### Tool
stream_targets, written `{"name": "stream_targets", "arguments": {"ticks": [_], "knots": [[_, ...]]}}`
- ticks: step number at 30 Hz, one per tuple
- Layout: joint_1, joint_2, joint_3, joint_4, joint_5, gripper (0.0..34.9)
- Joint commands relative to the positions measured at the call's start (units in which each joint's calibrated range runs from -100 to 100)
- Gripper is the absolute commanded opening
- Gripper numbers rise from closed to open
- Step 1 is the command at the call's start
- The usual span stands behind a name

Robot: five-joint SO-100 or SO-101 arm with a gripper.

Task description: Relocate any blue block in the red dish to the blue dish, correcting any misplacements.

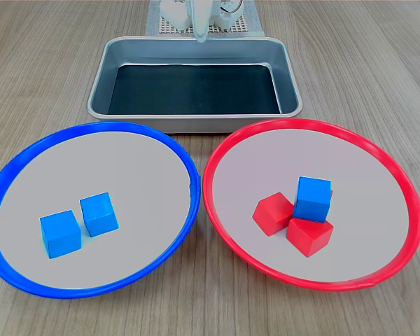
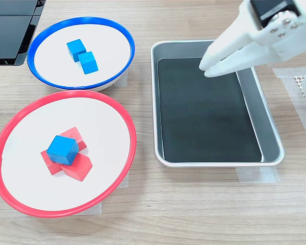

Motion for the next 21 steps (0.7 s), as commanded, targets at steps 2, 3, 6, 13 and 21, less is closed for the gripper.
{"name": "stream_targets", "arguments": {"ticks": [2, 3, 6, 13, 21], "knots": [[0.05, 15.96, -19.54, 0.15, 0.24, 0.0], [-0.04, 20.05, -23.82, 0.57, 0.05, 0.0], [-0.14, 31.05, -36.38, 2.96, -1.07, 0.1], [0.05, 48.88, -56.22, 3.54, -7.18, 6.2], [-2.86, 59.45, -59.96, 6.10, -14.07, 13.3]]}}
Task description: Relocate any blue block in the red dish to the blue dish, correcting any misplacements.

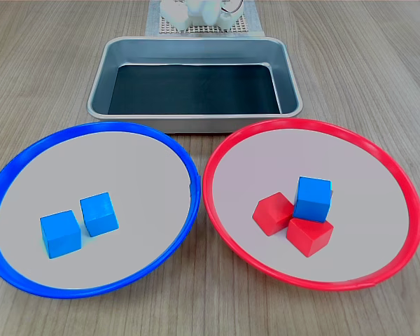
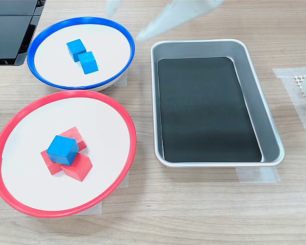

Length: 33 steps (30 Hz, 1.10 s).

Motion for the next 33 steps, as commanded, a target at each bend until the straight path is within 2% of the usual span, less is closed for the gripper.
{"name": "stream_targets", "arguments": {"ticks": [1, 6, 21, 26, 33], "knots": [[-1.65, 3.61, -3.97, 2.68, -1.90, 13.3], [-2.31, 9.07, -7.79, 4.66, -3.32, 14.0], [-4.38, 29.29, -31.19, 3.67, -6.06, 13.5], [-5.80, 34.23, -35.65, 3.75, -6.79, 14.4], [-9.47, 39.61, -40.38, 7.63, -9.23, 15.6]]}}
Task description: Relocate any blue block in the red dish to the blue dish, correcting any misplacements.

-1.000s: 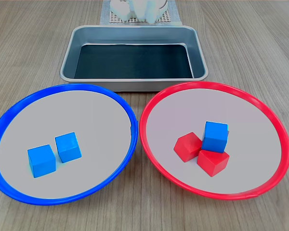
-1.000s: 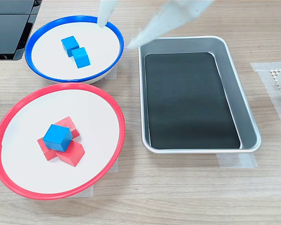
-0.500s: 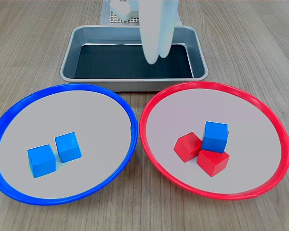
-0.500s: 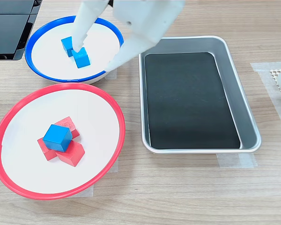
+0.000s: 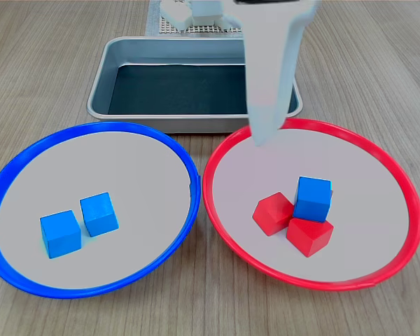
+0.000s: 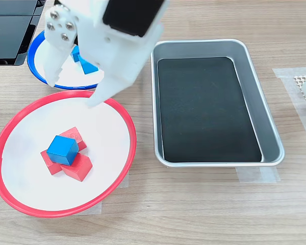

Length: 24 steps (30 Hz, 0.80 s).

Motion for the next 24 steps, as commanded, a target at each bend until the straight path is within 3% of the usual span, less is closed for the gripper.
{"name": "stream_targets", "arguments": {"ticks": [1, 24], "knots": [[-1.97, 1.84, -4.99, 2.01, -1.32, 15.5], [-3.10, 15.57, -17.19, 1.68, -2.30, 15.8]]}}
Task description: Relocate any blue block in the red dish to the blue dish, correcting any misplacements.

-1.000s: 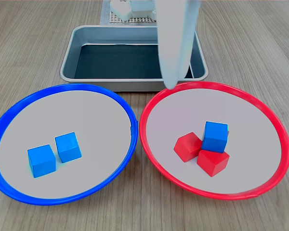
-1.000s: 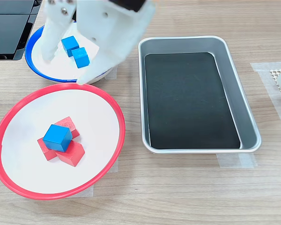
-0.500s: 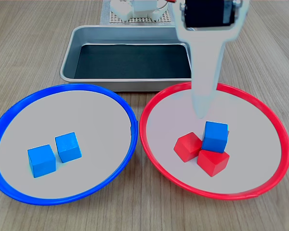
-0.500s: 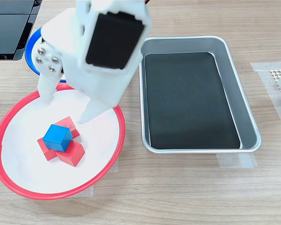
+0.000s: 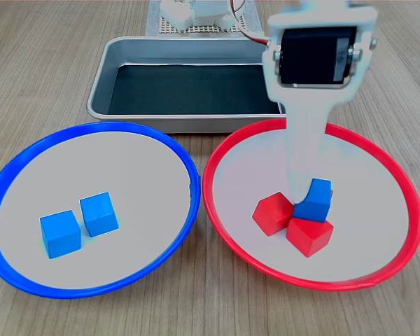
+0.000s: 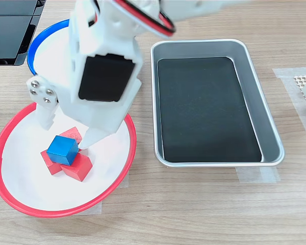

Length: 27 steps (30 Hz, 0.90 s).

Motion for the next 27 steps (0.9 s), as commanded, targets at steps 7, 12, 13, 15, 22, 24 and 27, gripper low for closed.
{"name": "stream_targets", "arguments": {"ticks": [7, 12, 13, 15, 22, 24, 27], "knots": [[-0.03, 1.51, -4.22, -0.94, 0.29, 16.2], [-0.69, 2.87, -5.59, -1.10, 0.49, 16.4], [-0.69, 3.04, -5.77, -1.19, 0.49, 16.4], [-1.16, 3.55, -5.95, -1.35, 0.63, 16.3], [-1.63, 4.32, -5.86, -1.43, 1.03, 14.0], [-1.63, 4.49, -5.86, -1.52, 1.07, 13.4], [-1.54, 4.58, -5.59, -1.52, 1.32, 11.2]]}}
